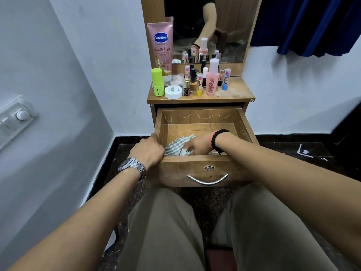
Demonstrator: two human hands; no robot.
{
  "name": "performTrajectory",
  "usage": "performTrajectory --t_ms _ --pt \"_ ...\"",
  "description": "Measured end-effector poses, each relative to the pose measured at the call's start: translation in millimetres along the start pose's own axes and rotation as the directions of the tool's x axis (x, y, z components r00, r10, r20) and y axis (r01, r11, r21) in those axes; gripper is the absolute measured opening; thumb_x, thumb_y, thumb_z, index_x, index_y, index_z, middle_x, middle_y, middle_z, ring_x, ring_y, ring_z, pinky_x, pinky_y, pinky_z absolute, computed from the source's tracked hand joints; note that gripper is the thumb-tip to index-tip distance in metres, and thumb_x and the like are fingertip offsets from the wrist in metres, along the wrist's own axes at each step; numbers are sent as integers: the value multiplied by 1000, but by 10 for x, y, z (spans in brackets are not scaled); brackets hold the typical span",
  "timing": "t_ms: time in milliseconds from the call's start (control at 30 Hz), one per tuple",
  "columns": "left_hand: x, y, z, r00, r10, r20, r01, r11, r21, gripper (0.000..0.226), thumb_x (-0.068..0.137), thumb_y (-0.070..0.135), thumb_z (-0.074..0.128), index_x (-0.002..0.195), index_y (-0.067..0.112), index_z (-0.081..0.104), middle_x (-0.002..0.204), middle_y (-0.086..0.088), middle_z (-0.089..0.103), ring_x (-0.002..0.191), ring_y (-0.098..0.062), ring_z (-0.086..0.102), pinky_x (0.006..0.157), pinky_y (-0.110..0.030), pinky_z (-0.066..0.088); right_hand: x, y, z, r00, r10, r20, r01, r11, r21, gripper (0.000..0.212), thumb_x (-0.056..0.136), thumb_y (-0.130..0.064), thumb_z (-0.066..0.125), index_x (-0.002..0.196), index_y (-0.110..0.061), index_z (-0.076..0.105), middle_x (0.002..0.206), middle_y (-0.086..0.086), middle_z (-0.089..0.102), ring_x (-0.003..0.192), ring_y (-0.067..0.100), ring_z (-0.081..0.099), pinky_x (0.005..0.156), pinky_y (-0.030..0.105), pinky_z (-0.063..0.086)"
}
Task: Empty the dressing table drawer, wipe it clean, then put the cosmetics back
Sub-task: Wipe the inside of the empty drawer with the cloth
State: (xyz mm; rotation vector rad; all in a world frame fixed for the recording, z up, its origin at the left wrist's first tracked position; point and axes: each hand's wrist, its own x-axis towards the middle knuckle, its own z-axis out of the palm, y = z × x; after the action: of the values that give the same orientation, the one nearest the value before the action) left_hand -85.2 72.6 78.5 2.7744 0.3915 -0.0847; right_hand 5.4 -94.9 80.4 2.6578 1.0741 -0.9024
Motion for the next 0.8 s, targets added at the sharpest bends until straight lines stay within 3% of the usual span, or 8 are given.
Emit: performTrajectory --t_ms 67,233,333,433,500,567,700,800 --pt "11 0 4 1000 1 2 -1 1000 -3 29 87 21 38 114 13 47 112 -20 60 97 -40 57 74 -38 42 94 -65 3 998 -34 -55 30 998 -63 41 96 -21 51 137 -23 45 139 2 48 119 23 52 98 34 42" --pt "7 -1 -9 1000 -3 6 3 1000 -9 28 88 21 39 113 13 47 115 -22 59 101 -41 56 74 -38 39 250 -233 -81 974 -42 -220 -1 981 -193 54 90 -16 63 140 -18 42 140 11 48 124 29 49 94 33 41" --pt "6 -4 -12 1000 -2 12 2 1000 -14 28 87 21 38 113 13 46 115 -23 59 101 -42 56 76 -39 39 330 -220 -125 951 -2 -309 -38 991 -125 49 95 -13 55 141 -16 39 131 13 55 119 30 52 91 31 42" --pt "0 -2 -6 1000 2 12 -2 1000 -21 30 86 20 39 114 12 45 116 -24 59 103 -43 56 78 -40 39 469 -167 -159 939 74 -335 -83 996 -15 37 101 -16 35 138 -18 39 123 14 60 99 29 58 81 29 44" --pt "-1 -4 -8 1000 2 12 -2 1000 -24 30 87 21 38 116 12 45 116 -24 58 103 -44 56 78 -40 39 522 -134 -182 942 98 -320 -110 994 -19 39 102 -18 30 141 -16 34 129 19 55 88 27 53 71 28 39" --pt "0 -8 -9 1000 5 7 -4 1000 -21 31 88 21 38 117 12 45 115 -24 58 102 -43 56 78 -40 39 517 -106 -207 943 138 -304 -150 988 -18 45 102 -16 31 146 -13 25 138 19 47 94 29 53 71 28 35" --pt "5 -19 8 1000 19 -7 -19 1000 -10 32 88 22 38 117 12 46 112 -23 59 98 -42 56 77 -40 41 440 -69 -206 905 255 -339 -271 963 -1 39 99 -15 40 137 -6 38 136 17 51 119 32 53 87 34 42" --pt "4 -12 10 1000 18 -2 -18 1000 -18 32 89 22 38 118 13 46 112 -21 60 98 -41 57 76 -39 42 281 -30 -207 883 365 -294 -402 913 -73 36 97 -12 45 132 -6 48 134 13 53 120 30 54 82 36 45"
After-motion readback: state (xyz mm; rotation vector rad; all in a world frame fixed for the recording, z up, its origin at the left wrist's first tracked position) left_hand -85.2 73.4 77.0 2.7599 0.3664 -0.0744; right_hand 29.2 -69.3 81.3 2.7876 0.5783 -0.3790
